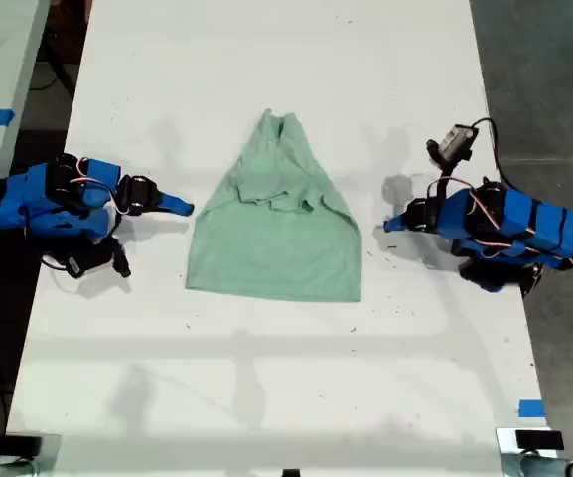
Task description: Fold t shirt
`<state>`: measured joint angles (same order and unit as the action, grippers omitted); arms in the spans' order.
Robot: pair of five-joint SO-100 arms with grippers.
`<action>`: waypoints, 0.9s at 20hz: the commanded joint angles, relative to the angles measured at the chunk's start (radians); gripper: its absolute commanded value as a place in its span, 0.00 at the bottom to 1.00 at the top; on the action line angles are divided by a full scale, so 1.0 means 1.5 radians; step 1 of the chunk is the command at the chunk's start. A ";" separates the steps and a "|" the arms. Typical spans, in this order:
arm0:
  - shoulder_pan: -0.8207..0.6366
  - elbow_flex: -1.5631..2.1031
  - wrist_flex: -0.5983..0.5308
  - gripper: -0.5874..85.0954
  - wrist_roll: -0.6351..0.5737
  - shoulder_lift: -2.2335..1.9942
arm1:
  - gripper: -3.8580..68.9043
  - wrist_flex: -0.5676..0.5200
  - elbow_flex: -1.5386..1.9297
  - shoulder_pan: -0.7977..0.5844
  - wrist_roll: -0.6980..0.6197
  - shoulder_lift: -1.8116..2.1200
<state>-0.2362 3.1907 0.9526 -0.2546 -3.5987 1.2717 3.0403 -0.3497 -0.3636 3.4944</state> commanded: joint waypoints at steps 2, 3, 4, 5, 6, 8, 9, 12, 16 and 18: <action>-0.002 0.006 0.002 0.01 0.010 -0.004 | 0.06 0.000 0.028 0.005 0.007 0.010; -0.002 0.006 0.002 0.01 0.012 -0.004 | 0.06 0.000 0.028 0.005 0.008 0.010; -0.002 0.006 0.003 0.01 0.013 -0.004 | 0.06 0.000 0.028 0.005 0.008 0.010; -0.001 0.006 0.003 0.01 0.014 -0.004 | 0.06 0.001 0.028 0.006 0.008 0.010; 0.000 0.006 0.003 0.01 0.014 -0.004 | 0.06 0.001 0.028 0.006 0.008 0.010; 0.000 0.006 0.003 0.01 0.015 -0.004 | 0.06 0.001 0.028 0.006 0.008 0.010; 0.000 0.006 0.003 0.01 0.015 -0.004 | 0.06 0.001 0.028 0.006 0.008 0.010; 0.001 0.007 0.004 0.01 0.018 -0.004 | 0.06 0.001 0.028 0.006 0.009 0.010; 0.003 0.007 0.004 0.01 0.022 -0.004 | 0.06 0.001 0.028 0.007 0.009 0.010; 0.003 0.008 0.004 0.01 0.022 -0.004 | 0.06 0.001 0.028 0.007 0.009 0.010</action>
<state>-0.2362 3.1907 0.9587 -0.2362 -3.5987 1.2717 3.0403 -0.3497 -0.3590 3.4944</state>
